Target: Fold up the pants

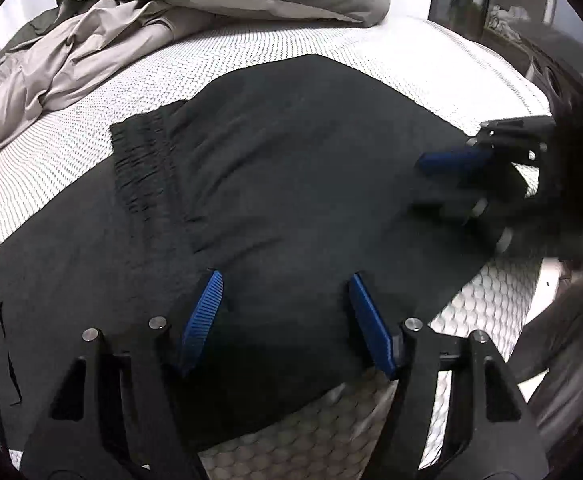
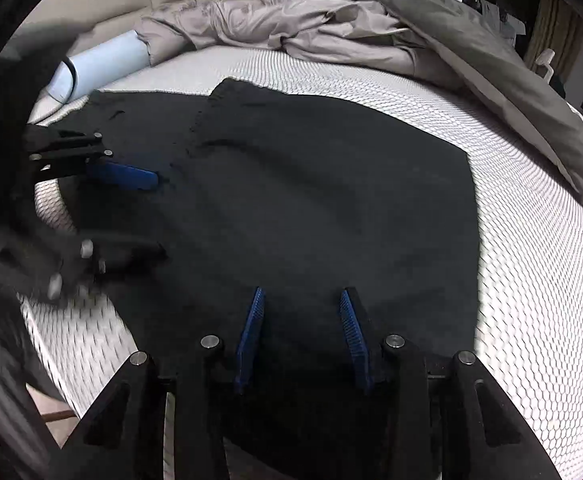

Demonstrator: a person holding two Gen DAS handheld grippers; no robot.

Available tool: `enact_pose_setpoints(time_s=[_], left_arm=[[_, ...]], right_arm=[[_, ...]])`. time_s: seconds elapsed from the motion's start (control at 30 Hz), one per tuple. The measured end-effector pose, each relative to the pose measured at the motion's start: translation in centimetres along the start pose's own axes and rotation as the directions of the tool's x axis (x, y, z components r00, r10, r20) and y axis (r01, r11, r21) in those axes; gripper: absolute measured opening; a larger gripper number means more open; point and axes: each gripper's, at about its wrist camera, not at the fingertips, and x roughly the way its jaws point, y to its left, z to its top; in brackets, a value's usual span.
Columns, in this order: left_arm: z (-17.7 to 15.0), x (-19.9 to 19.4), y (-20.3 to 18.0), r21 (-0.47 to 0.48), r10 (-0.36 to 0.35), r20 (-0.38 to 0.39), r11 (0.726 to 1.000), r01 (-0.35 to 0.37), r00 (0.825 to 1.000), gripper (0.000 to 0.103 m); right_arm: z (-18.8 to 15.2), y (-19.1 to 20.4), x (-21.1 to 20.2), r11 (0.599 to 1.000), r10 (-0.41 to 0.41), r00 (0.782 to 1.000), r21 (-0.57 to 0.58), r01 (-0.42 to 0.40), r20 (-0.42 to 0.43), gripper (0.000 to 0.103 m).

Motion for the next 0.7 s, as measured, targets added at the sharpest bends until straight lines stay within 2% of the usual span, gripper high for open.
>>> enact_pose_setpoints(time_s=[0.1, 0.17, 0.27, 0.3, 0.33, 0.4, 0.47, 0.5, 0.53, 0.57, 0.63, 0.7], left_arm=[[-1.3, -2.0, 1.7, -0.040, -0.015, 0.028, 0.999, 0.016, 0.999, 0.064], [-1.9, -2.6, 2.3, -0.060, -0.030, 0.043, 0.998, 0.033, 0.999, 0.064], [-2.3, -3.6, 2.8, -0.070, -0.041, 0.065, 0.996, 0.046, 0.997, 0.064], [-2.5, -4.3, 3.0, -0.077, -0.035, 0.074, 0.996, 0.041, 0.997, 0.064], [-2.5, -5.3, 3.4, -0.093, -0.015, 0.098, 0.995, 0.024, 0.995, 0.064], [-2.9, -6.9, 4.0, -0.125, 0.005, 0.143, 0.992, 0.013, 0.990, 0.065], [-3.4, -8.4, 5.5, -0.198, 0.053, 0.180, 0.980, -0.017, 0.982, 0.067], [-4.0, -9.3, 6.5, -0.242, 0.093, 0.198, 0.969, -0.043, 0.976, 0.067], [-4.6, -9.9, 7.6, -0.286, 0.130, 0.211, 0.956, -0.066, 0.969, 0.067], [-5.2, -10.3, 8.6, -0.328, 0.156, 0.216, 0.941, -0.079, 0.964, 0.069], [-7.2, -11.4, 10.7, -0.437, 0.192, 0.218, 0.896, -0.080, 0.957, 0.071], [-9.8, -12.9, 13.1, -0.568, 0.204, 0.234, 0.822, -0.036, 0.951, 0.073]], right_arm=[[-1.5, -4.7, -1.9, 0.990, -0.054, 0.998, 0.128, 0.052, 0.013, 0.039], [-2.6, -7.0, -2.3, 0.969, -0.051, 0.999, 0.241, 0.049, 0.003, 0.041], [-2.7, -9.7, -1.9, 0.901, 0.109, 0.990, 0.413, -0.134, 0.085, 0.041], [-2.4, -10.5, -1.8, 0.856, 0.176, 0.974, 0.467, -0.221, 0.139, 0.041], [-2.2, -11.5, -1.6, 0.822, 0.211, 0.963, 0.502, -0.268, 0.167, 0.041], [-1.7, -12.8, -0.2, 0.763, 0.262, 0.949, 0.565, -0.315, 0.175, 0.041], [-1.2, -13.1, 1.6, 0.742, 0.276, 0.949, 0.593, -0.313, 0.154, 0.038], [-1.1, -12.6, 2.2, 0.740, 0.269, 0.952, 0.601, -0.303, 0.150, 0.033], [-0.7, -12.8, 2.8, 0.743, 0.258, 0.956, 0.604, -0.288, 0.138, 0.022], [-0.2, -13.1, 2.8, 0.754, 0.247, 0.959, 0.595, -0.280, 0.138, 0.016], [0.8, -12.9, 1.5, 0.771, 0.225, 0.953, 0.561, -0.303, 0.205, 0.011], [0.7, -13.1, -0.5, 0.779, 0.216, 0.946, 0.541, -0.317, 0.243, 0.010]])
